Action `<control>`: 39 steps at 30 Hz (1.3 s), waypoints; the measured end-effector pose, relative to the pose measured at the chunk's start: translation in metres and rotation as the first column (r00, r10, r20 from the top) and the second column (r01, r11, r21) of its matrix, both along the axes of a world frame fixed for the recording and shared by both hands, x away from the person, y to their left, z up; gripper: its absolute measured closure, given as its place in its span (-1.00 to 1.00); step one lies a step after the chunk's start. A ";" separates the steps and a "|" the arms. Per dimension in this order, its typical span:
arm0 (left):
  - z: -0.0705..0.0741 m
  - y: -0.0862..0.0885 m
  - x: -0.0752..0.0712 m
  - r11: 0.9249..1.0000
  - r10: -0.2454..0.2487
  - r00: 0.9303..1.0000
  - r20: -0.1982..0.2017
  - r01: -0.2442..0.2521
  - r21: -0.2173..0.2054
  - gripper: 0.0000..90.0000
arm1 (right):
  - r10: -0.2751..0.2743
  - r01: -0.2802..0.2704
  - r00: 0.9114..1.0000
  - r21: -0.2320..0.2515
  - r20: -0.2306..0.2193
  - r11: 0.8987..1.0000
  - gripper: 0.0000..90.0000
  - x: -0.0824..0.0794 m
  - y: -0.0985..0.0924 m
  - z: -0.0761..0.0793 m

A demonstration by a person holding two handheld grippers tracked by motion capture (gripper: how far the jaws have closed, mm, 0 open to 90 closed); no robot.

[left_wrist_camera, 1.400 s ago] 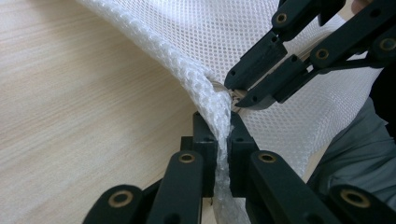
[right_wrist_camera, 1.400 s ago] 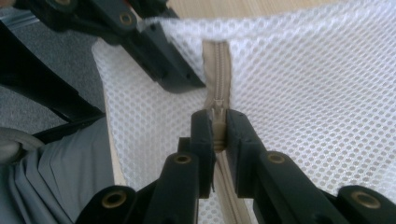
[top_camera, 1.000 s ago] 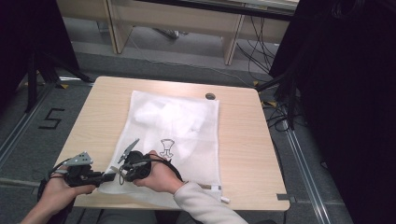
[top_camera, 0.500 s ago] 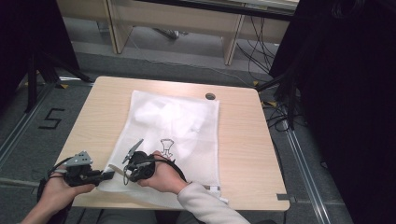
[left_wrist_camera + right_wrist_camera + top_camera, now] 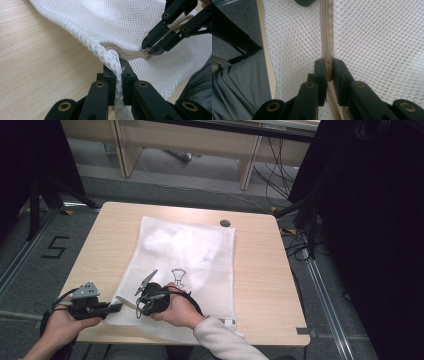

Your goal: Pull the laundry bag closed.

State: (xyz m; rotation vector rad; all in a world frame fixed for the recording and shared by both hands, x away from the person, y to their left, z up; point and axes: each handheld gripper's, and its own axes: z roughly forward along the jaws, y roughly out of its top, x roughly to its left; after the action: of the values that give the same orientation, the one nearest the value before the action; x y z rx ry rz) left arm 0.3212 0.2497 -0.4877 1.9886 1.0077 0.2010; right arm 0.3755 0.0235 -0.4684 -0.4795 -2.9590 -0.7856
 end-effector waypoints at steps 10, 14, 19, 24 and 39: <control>-0.002 0.000 0.000 1.000 0.011 1.000 -0.009 -0.011 -0.006 0.89 | -0.003 0.002 1.000 0.035 0.006 0.999 0.84 0.000 -0.010 -0.004; -0.003 0.000 0.001 1.000 -0.001 1.000 0.000 0.001 0.004 0.89 | -0.004 0.003 1.000 0.043 0.005 0.999 0.83 -0.001 -0.011 -0.004; -0.005 -0.001 0.000 1.000 0.006 1.000 -0.003 -0.006 0.008 0.89 | -0.002 0.002 1.000 0.031 0.002 1.000 0.84 -0.003 -0.011 -0.006; -0.005 0.000 -0.001 1.000 0.005 1.000 -0.007 -0.005 -0.004 0.89 | -0.007 0.007 1.000 0.035 0.007 0.999 0.83 -0.003 -0.016 -0.003; -0.005 0.000 -0.001 1.000 0.005 1.000 0.002 -0.005 0.006 0.89 | -0.006 0.005 1.000 0.028 0.009 1.000 0.84 -0.003 -0.026 -0.001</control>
State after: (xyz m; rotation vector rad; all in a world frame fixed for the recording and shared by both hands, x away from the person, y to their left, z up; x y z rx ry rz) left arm 0.3203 0.2494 -0.4930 1.9908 1.0116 0.2089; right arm 0.3730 -0.0020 -0.4695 -0.4840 -2.9517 -0.8308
